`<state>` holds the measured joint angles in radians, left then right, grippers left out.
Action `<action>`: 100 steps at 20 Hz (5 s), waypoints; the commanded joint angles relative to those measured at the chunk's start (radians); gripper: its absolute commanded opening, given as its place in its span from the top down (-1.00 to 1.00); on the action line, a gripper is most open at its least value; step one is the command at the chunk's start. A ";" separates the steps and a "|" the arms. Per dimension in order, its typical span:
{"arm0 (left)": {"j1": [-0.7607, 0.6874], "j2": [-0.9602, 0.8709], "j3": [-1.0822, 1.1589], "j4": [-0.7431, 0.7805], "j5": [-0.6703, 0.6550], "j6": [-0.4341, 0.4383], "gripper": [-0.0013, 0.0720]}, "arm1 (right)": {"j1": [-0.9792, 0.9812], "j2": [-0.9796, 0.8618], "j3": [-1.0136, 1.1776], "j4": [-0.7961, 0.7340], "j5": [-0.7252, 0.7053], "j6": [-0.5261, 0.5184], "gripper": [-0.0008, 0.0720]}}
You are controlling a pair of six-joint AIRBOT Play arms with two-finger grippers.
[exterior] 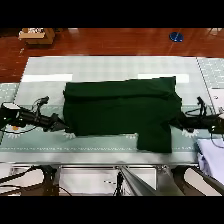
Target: Fold the shirts.
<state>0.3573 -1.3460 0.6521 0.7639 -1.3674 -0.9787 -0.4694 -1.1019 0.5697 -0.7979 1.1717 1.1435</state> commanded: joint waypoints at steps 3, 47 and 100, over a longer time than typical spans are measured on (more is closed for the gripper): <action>0.006 0.143 0.158 -0.169 -0.021 0.017 0.92 | 0.018 0.028 0.343 0.075 0.163 -0.023 0.90; 0.049 -0.385 0.656 0.037 -0.081 -0.220 -0.22 | 0.000 -0.312 0.594 -0.483 -0.314 0.302 -0.69; -0.567 -0.341 0.656 -0.548 0.218 -0.080 0.91 | 0.222 -0.160 0.688 -0.118 -0.069 0.118 0.90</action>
<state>-0.0681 -1.6871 1.3075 0.2363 -1.2911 -1.0645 -0.2470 -1.3022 1.2572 -0.9104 1.0397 1.2327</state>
